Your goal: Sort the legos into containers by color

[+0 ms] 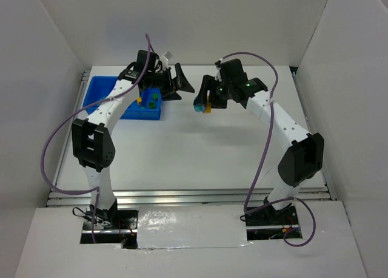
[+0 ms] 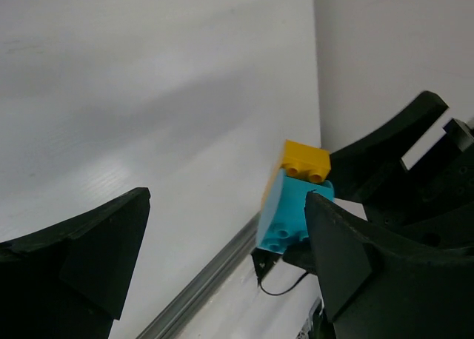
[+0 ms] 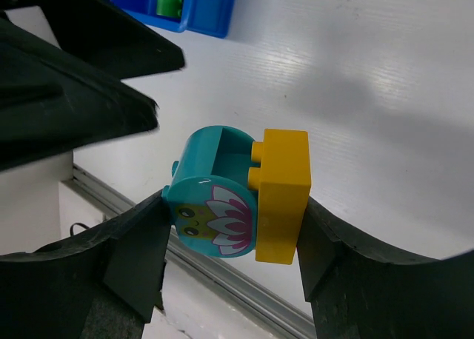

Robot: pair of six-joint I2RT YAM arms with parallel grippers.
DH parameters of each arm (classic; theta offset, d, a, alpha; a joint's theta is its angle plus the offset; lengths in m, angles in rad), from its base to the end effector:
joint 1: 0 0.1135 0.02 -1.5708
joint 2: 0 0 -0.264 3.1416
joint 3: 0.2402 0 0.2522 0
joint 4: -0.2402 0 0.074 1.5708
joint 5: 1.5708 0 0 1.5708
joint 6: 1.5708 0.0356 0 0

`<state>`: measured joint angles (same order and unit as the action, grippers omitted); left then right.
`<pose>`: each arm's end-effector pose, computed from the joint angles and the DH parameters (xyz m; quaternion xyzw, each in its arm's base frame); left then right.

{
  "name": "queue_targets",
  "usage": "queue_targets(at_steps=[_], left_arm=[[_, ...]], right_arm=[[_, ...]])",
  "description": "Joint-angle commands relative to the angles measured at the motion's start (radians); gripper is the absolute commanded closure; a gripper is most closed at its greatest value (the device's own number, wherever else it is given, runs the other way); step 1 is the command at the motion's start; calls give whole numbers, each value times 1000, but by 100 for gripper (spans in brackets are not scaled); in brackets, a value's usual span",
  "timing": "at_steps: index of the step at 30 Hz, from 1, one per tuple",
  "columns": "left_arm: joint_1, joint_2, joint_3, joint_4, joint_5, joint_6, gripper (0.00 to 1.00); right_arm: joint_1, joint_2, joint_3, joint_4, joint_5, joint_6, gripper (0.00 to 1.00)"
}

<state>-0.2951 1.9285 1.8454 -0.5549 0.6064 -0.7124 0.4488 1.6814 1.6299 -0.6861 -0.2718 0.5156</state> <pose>0.4194 -0.1487 0.3388 -0.0452 0.8618 -0.4407 0.2471 0.3355 0.1722 0.3504 -0.0245 0.9074 0.2957 0.2978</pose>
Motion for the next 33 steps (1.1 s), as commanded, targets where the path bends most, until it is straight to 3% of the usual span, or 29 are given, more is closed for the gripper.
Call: queue_targets(at_steps=[1,12,19,26,33], left_arm=[[-24,15,6,137,141,-55,2],[-56,38,-23,133,150,-25,3],[-56,99,40,70,164,13,3],[-58,141,101,58,207,27,4],[-35,132,155,-47,70,74,4]], right_arm=[[-16,-31,33,-1,-32,-9,100],[-33,-12,53,-47,-49,-3,96],[-33,15,96,-13,-130,-3,94],[-32,129,208,-105,-168,-5,91],[-32,136,185,-130,-141,-8,96]])
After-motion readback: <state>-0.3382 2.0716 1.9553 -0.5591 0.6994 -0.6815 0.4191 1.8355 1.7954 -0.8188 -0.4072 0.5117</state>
